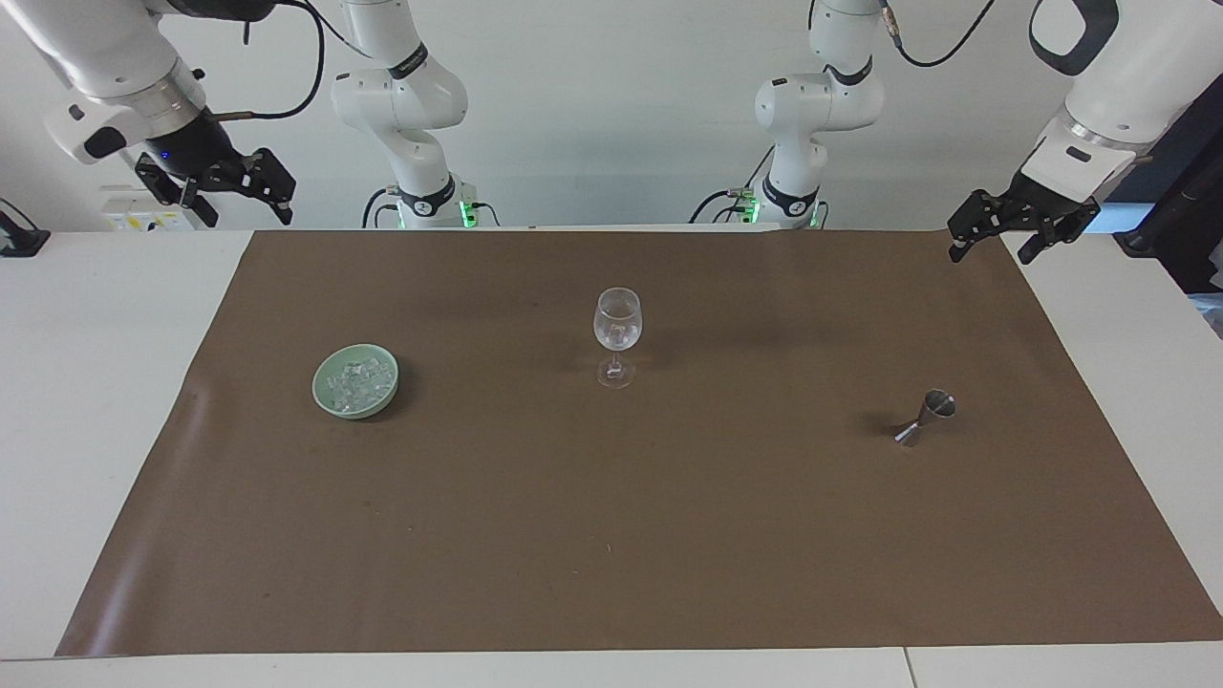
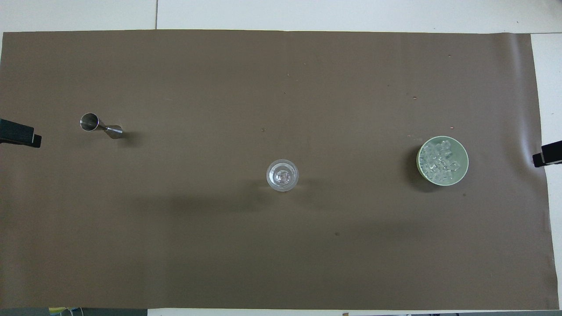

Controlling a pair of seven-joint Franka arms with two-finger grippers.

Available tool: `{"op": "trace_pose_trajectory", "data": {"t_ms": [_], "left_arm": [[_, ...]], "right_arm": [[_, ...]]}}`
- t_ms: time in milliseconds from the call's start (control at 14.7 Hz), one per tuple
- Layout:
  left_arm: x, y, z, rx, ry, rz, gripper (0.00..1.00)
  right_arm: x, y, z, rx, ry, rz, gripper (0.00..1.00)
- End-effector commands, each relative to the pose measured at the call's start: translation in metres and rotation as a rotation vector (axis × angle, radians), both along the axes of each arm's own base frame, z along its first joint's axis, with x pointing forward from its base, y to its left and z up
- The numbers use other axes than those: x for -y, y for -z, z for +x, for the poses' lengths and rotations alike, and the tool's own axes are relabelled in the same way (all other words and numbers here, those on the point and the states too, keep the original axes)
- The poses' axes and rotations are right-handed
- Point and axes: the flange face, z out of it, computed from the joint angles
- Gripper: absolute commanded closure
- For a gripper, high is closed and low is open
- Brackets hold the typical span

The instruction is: Pour wine and add ice with both arms

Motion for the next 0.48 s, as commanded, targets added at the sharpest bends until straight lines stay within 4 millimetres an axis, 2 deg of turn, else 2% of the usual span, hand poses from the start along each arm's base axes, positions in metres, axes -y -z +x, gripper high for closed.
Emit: {"op": "trace_pose_trajectory", "data": {"t_ms": [0,408], "left_arm": [[-0.0006,-0.0011,-0.0059,0.006,-0.010,-0.010,0.00],[-0.0006,-0.0011,-0.0059,0.006,-0.010,-0.010,0.00]], "right_arm": [[0.0055,-0.0009,-0.0117,0.001,-0.016,-0.001,0.00],[0.0048,-0.0026,-0.0117,0.008,-0.033,-0.001,0.00]]}}
